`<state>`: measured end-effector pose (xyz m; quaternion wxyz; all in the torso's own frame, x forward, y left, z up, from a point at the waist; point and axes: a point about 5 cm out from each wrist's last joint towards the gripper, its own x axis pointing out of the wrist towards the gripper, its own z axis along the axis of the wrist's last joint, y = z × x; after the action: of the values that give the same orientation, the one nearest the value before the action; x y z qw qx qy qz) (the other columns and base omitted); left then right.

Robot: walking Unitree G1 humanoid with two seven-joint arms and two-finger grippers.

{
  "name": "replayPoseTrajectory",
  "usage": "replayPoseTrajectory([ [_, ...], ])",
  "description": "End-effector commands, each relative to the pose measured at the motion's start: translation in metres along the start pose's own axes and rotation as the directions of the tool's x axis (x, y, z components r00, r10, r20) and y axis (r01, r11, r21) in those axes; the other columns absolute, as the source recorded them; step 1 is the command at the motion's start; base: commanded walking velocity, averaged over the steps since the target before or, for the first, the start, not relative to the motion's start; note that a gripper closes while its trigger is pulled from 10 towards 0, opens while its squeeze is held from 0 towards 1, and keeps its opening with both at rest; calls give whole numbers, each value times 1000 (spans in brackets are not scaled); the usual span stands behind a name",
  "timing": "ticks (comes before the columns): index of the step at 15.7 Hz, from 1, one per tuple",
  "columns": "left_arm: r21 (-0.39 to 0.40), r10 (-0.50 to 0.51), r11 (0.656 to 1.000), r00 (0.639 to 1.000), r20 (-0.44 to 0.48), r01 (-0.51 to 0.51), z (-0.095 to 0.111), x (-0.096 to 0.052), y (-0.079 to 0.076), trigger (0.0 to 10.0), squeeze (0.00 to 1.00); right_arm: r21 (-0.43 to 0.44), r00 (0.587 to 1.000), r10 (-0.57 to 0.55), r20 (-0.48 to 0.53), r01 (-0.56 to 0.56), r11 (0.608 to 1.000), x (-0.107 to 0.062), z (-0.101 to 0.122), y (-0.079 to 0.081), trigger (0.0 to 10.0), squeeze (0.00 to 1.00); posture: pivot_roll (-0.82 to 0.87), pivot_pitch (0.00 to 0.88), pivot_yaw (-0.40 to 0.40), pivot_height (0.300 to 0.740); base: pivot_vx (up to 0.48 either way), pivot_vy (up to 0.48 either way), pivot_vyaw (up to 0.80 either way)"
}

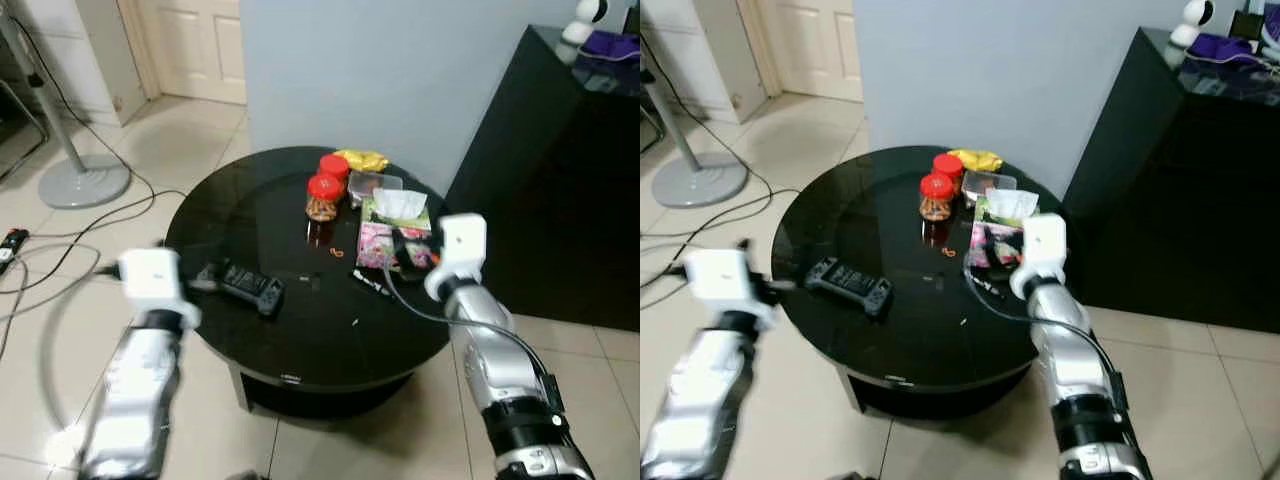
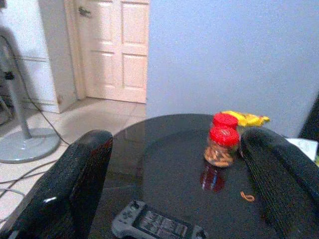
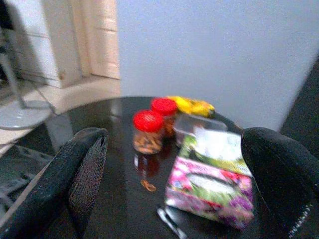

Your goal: Move the pillow to the sofa from floor

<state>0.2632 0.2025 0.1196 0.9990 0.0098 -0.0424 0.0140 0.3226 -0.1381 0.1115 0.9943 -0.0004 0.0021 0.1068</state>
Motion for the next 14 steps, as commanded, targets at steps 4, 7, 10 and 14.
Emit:
replayPoseTrajectory([
  [4, -16, 81, 996, 996, -37, -82, 7, 1, 6, 10000, 1000, -74, 1000, -16, -11, 15, 997, 1, 12, 5, 10000, 1000, 57, 0, -25, 740, 0, 0, 0],
  [7, 41, 19, 999, 1000, -10, -19, 15, 20, -19, 10000, 0, 90, 999, -31, -24, 33, 995, -8, 8, -5, 10000, 0, 66, 0, -25, 740, 0, 0, 0],
  [10, 61, -24, 998, 999, -22, 26, 16, 22, -28, 10000, 0, 45, 992, -42, -120, 48, 998, -9, -7, -1, 10000, 0, 79, 0, -34, 740, 0, 0, 267],
  [14, 60, -30, 998, 999, 18, 29, 25, 25, -28, 10000, 0, 51, 992, 23, -122, -17, 999, -12, -8, 10, 10000, 0, 79, 0, -20, 740, 0, 0, 800],
])
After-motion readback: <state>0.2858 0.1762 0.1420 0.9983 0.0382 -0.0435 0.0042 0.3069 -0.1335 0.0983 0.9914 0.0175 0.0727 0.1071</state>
